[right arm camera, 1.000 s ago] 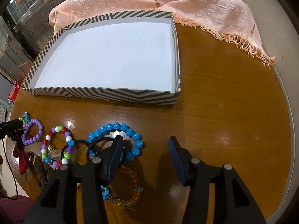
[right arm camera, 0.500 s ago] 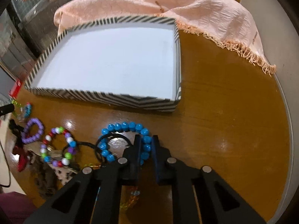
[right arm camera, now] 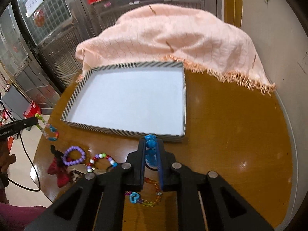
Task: Organize jewelry
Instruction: 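Carry the green flower bracelet with the left tool while the right tool carries the blue bracelet into the tray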
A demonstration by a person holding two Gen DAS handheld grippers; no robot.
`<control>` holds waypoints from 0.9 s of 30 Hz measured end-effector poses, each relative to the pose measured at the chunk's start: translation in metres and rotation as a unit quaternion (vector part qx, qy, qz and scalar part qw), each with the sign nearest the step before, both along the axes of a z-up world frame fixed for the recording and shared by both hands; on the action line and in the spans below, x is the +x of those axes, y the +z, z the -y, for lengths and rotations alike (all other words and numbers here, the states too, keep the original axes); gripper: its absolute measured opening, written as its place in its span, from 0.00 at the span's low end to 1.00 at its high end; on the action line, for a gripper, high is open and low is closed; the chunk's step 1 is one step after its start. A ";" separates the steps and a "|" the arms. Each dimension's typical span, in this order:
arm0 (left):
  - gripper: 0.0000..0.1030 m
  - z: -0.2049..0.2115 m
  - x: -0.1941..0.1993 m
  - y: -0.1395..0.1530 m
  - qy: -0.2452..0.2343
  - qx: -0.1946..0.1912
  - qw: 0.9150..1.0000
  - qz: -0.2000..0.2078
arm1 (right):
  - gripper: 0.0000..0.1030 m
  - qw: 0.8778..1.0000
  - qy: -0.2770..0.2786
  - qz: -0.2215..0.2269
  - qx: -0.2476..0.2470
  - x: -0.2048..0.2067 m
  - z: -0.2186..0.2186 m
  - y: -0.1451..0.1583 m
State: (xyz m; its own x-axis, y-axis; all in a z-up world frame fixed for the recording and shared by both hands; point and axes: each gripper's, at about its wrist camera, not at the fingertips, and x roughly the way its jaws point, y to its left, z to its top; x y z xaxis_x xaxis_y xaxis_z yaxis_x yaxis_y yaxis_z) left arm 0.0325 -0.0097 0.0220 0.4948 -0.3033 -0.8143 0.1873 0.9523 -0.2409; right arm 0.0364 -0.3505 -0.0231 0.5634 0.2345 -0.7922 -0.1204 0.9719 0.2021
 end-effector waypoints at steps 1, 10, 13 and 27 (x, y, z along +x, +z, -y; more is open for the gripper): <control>0.06 0.002 0.000 0.002 -0.004 -0.001 1.000 0.002 | 0.10 1.000 0.000 0.004 0.002 -0.001 -0.001 0.004; 0.06 0.019 0.001 0.020 -0.025 0.007 0.999 0.024 | 0.10 0.999 0.014 0.028 0.005 0.000 -0.015 0.024; 0.06 0.022 0.005 0.024 -0.030 0.006 0.999 0.028 | 0.10 0.999 0.019 0.030 0.004 0.005 -0.019 0.025; 0.06 0.040 0.046 0.029 -0.028 0.005 0.999 0.024 | 0.10 0.997 0.071 0.039 -0.004 0.048 -0.057 0.032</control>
